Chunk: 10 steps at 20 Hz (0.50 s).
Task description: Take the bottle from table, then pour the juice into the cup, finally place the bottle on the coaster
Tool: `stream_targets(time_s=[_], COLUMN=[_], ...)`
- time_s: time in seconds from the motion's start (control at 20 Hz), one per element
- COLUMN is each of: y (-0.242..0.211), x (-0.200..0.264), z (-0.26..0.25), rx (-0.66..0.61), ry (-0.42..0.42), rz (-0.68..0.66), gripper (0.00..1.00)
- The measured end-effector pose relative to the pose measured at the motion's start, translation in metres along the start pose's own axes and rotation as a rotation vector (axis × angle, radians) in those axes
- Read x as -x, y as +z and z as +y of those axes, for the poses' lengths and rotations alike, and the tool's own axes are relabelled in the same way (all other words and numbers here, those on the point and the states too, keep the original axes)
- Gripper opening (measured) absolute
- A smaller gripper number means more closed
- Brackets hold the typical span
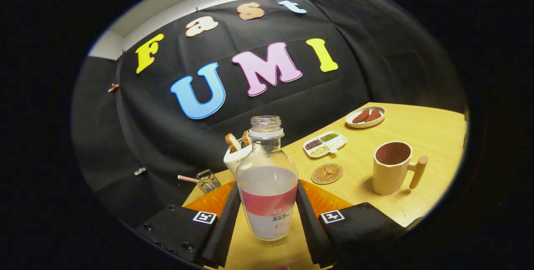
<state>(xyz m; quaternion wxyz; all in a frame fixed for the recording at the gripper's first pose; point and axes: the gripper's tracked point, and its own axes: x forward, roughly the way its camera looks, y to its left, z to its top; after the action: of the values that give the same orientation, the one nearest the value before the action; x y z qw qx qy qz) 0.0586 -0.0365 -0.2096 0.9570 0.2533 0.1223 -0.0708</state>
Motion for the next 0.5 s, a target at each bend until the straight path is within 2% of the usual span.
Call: stream_targets(time_s=[0.2,0.5], y=[0.008,0.029], x=[0.0,-0.002], z=[-0.012,-0.055], rx=[-0.199,-0.461], ry=[0.004,-0.062], rz=[0.03,0.009], gripper=[0.75,0.74])
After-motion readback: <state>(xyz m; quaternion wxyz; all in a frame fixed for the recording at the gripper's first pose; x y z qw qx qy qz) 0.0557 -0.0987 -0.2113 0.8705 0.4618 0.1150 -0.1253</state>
